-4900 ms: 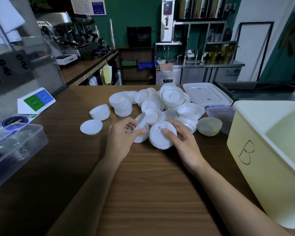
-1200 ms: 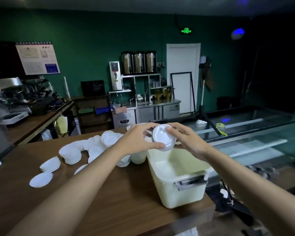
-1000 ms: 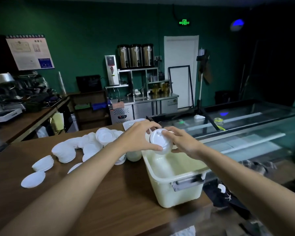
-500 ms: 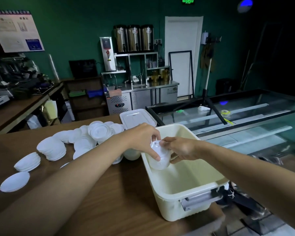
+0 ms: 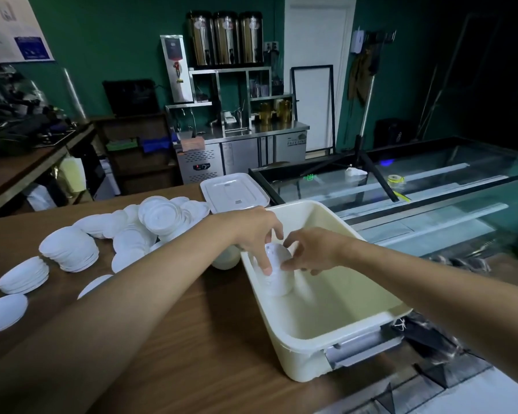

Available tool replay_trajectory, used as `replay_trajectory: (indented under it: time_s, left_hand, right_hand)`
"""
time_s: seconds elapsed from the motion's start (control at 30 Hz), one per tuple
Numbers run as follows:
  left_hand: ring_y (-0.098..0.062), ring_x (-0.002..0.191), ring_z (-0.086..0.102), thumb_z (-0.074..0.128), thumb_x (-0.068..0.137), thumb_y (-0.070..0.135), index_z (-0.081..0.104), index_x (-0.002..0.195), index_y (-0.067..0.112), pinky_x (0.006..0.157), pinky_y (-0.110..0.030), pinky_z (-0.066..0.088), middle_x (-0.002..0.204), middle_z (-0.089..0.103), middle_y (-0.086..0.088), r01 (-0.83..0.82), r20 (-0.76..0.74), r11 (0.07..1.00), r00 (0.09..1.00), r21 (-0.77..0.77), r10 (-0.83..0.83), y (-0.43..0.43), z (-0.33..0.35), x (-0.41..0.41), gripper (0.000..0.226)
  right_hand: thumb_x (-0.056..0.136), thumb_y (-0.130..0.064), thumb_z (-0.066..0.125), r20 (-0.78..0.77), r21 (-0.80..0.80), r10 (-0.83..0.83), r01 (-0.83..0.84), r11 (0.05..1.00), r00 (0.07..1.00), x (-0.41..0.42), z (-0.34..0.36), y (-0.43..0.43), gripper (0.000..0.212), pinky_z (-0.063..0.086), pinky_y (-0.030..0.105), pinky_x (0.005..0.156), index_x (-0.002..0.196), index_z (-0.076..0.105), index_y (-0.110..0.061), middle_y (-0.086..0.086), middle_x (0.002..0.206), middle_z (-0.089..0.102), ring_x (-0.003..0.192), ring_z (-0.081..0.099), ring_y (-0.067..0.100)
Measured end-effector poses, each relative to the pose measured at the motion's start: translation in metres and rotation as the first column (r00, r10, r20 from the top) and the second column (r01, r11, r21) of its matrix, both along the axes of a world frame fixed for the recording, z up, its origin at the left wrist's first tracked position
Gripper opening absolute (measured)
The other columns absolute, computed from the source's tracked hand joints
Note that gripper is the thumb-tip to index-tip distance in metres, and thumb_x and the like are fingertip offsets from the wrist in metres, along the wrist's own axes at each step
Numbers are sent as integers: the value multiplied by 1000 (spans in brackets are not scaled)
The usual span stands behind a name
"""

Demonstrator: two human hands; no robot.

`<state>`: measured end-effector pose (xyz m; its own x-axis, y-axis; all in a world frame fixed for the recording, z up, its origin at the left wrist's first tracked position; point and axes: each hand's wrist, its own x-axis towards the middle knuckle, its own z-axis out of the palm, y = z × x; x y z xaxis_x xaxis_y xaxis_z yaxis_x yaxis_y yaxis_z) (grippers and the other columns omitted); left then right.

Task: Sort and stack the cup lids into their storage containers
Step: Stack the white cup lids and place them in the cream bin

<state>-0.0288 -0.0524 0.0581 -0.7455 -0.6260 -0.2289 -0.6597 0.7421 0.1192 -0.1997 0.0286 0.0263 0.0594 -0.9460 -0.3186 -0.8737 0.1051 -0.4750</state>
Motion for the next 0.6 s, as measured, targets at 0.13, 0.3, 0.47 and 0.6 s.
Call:
replay_trajectory:
  time_s: [0.13,0.3,0.47,0.6]
  left_hand:
    - [-9,100,62,97,60,49,67,118,36,83,-45,62,101,67,19,-27,-65,999,997,23,29,-1,-3,4,66]
    - [-25,85,75,96,60,43,77,102,34,74,-50,63,85,70,20,-42,-137,998,989,40,47,0,-7,5,47]
    - [-19,96,67,95,65,45,76,115,29,79,-46,62,91,63,19,-9,-81,1000,997,-1,9,6,0,3,56]
    - [-24,94,69,96,60,53,77,110,25,77,-41,63,92,62,9,-19,16,999,1000,-44,20,7,1,1,61]
  right_hand:
    - [94,-33,78,39,66,-7,4,998,999,0,6,-2,63,65,38,89,148,51,-14,9,112,76,97,79,20]
    - [93,-41,76,-30,33,35,-34,999,999,0,3,-5,59,63,34,92,145,57,-20,5,103,80,94,79,18]
    - [98,-46,70,-90,-13,41,-42,999,995,1,1,-5,60,58,30,87,152,51,-26,3,97,80,79,72,14]
    - [96,-55,69,-112,-143,6,-22,989,994,3,-4,-5,61,58,34,86,145,53,-22,2,96,74,86,71,18]
